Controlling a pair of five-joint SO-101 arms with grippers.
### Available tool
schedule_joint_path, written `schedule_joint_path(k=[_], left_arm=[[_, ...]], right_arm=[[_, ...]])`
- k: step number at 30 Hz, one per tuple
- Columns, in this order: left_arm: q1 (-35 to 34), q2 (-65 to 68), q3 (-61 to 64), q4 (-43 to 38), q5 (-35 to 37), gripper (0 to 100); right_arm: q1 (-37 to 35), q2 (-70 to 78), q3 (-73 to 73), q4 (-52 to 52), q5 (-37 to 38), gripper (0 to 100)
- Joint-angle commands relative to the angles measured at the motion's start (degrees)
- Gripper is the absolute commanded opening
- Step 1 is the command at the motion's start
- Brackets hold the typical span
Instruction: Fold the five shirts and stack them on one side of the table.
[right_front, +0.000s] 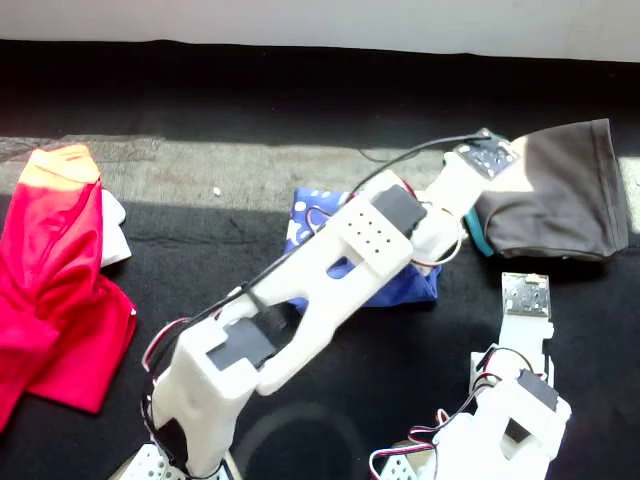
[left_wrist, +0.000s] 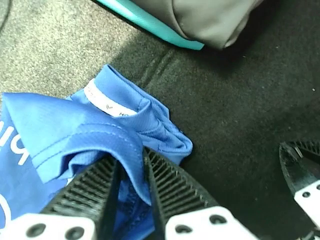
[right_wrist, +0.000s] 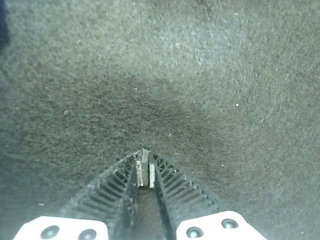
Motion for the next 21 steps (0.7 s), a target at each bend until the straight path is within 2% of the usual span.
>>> schedule_joint_path(k=[1, 5, 7, 11, 13, 15, 16, 21], left_arm=[[0.6, 3.4, -6.6, -0.4, 0.4, 5], [-0.7, 6.8, -14.4, 4.8, 0.4, 18], [-2.6, 6.7, -19.1, 8.6, 0.4, 20], [-8.0, 6.9, -28.4, 19.3, 0.4, 16], [-10.2, 7.5, -30.5, 24.2, 0.3, 8], [-10.9, 8.5, -28.7, 26.1, 0.1, 0], [-10.9, 9.3, -27.8, 26.3, 0.0, 2], [-9.2, 14.5, -24.9, 26.5, 0.2, 1]], right_arm=[[0.6, 0.0, 1.7, -1.4, 0.3, 0.6], [0.6, 0.0, 1.7, -1.4, 0.3, 0.6], [0.6, 0.0, 1.7, -1.4, 0.3, 0.6], [0.6, 0.0, 1.7, -1.4, 0.3, 0.6], [0.6, 0.0, 1.7, -1.4, 0.3, 0.6], [0.6, 0.0, 1.7, -1.4, 0.3, 0.6], [0.6, 0.0, 1.7, -1.4, 0.3, 0.6], [0.6, 0.0, 1.7, -1.4, 0.3, 0.6]])
